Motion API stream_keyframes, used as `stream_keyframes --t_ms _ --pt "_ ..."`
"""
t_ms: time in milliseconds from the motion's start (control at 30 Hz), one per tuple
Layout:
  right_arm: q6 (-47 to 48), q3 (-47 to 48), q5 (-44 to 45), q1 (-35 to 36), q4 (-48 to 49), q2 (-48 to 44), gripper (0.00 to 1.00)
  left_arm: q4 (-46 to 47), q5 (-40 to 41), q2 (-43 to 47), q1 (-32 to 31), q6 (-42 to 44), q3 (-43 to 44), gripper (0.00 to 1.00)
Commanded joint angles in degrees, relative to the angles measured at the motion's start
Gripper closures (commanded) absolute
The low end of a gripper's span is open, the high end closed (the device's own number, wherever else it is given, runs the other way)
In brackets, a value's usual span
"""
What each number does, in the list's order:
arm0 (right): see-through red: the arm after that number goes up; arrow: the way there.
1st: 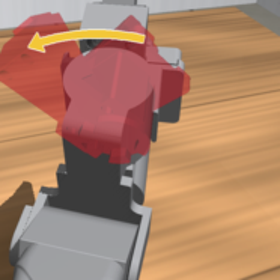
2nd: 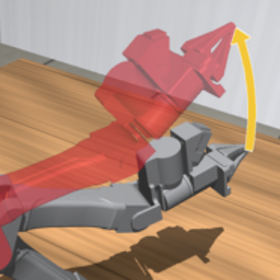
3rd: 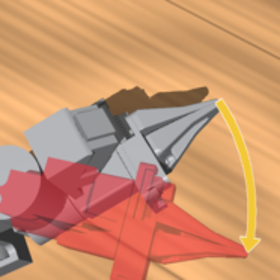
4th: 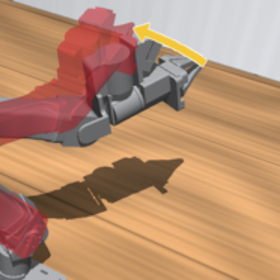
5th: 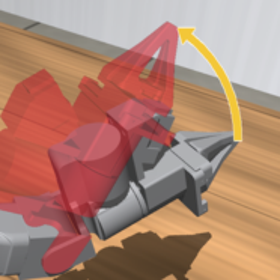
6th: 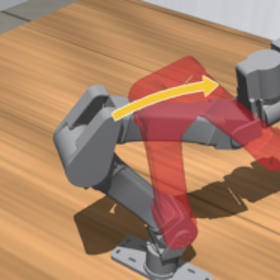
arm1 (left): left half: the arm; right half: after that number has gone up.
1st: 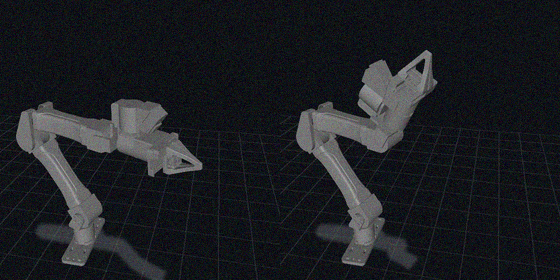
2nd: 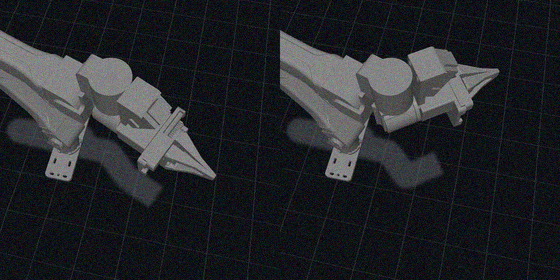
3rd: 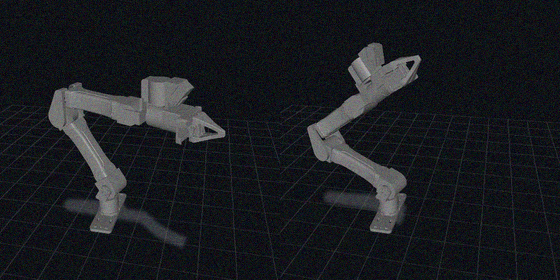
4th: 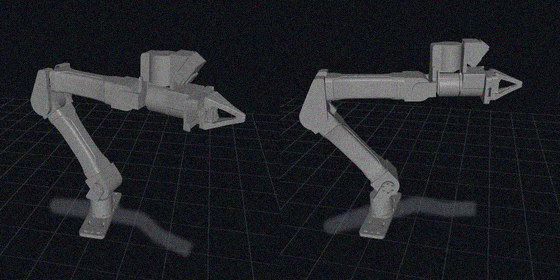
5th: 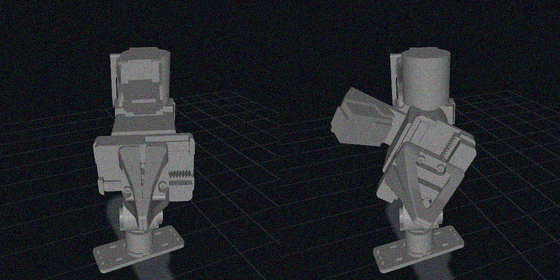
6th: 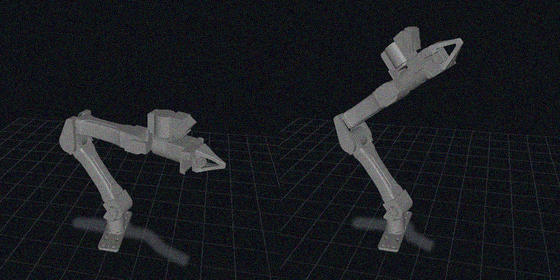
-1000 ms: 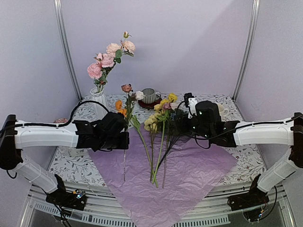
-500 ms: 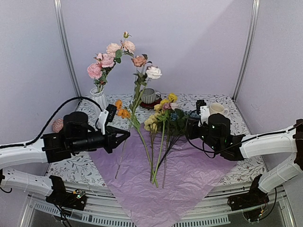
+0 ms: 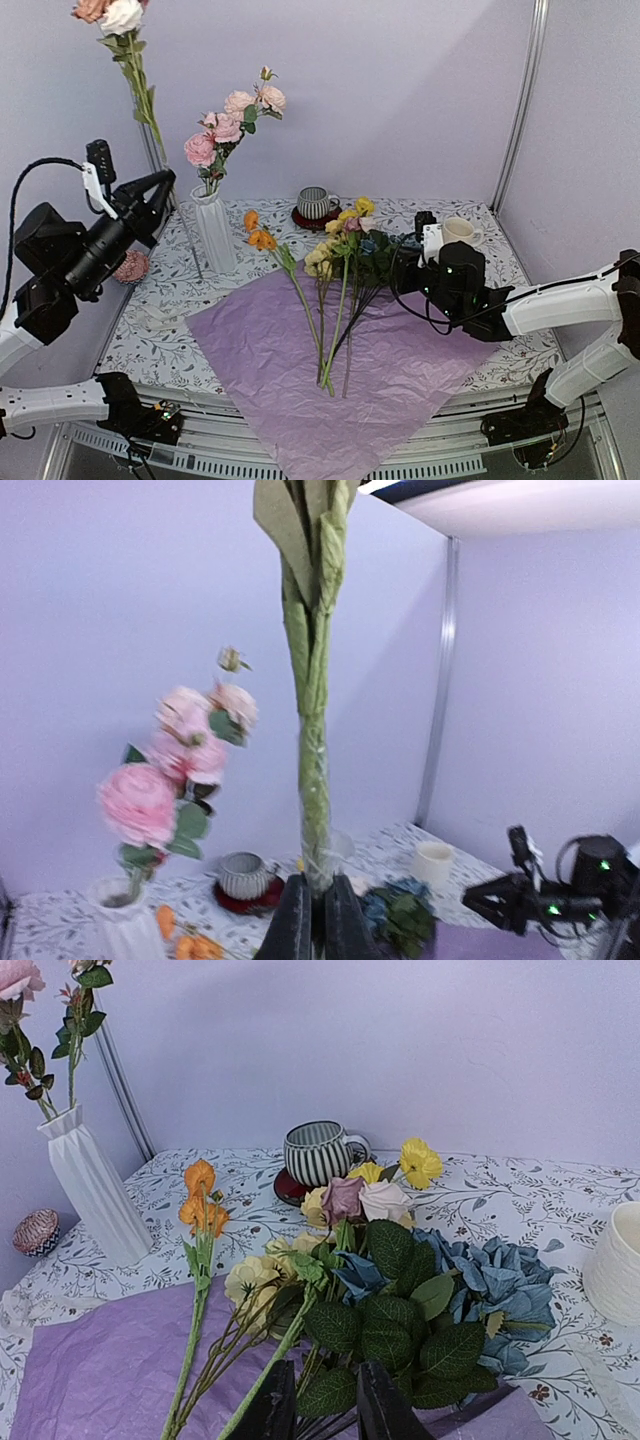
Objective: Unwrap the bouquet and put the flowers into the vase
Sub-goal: Place the fake flower in the vase.
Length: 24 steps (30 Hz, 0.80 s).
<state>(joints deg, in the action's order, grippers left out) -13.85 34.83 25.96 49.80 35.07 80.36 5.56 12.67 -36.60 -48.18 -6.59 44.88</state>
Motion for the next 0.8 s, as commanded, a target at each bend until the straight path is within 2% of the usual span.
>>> stream_keyframes --t_ms 0,67,133,267,400,500,600,700,767 --pt "1.2 -0.2 -0.1 -0.2 1.7 1.6 0.78 3.6 13.1 -0.1 5.4 8.5 2.5 1.00" --pt "1.1 -0.3 -0.7 -0.2 1.8 1.7 0.78 6.2 16.5 -0.4 8.6 11.7 3.1 1.00" --pt "1.3 -0.3 -0.3 -0.2 2.0 1.9 0.78 7.9 16.6 -1.6 13.0 12.5 3.9 1.00" --pt "1.5 -0.3 -0.6 -0.2 2.2 2.2 0.78 10.1 9.1 -7.0 23.6 8.1 6.3 1.00" --pt "2.4 -0.9 0.4 -0.2 3.9 3.3 0.78 18.5 5.1 -13.7 31.6 3.1 5.1 1.00" --pt "2.7 -0.1 -0.8 -0.1 2.0 2.6 0.78 22.7 3.2 -17.5 34.2 3.2 5.6 1.00" --pt "2.4 -2.2 -2.4 -0.2 5.2 1.6 0.77 25.3 4.4 -20.9 35.4 4.3 6.7 1.00" --pt "3.0 -1.9 -1.1 -0.2 4.8 1.8 0.77 29.6 4.4 -25.0 36.6 3.7 7.3 1.00" --pt "2.0 -2.0 -3.2 -0.2 4.4 1.1 0.77 30.6 3.5 -28.1 37.1 3.8 8.6 1.00"
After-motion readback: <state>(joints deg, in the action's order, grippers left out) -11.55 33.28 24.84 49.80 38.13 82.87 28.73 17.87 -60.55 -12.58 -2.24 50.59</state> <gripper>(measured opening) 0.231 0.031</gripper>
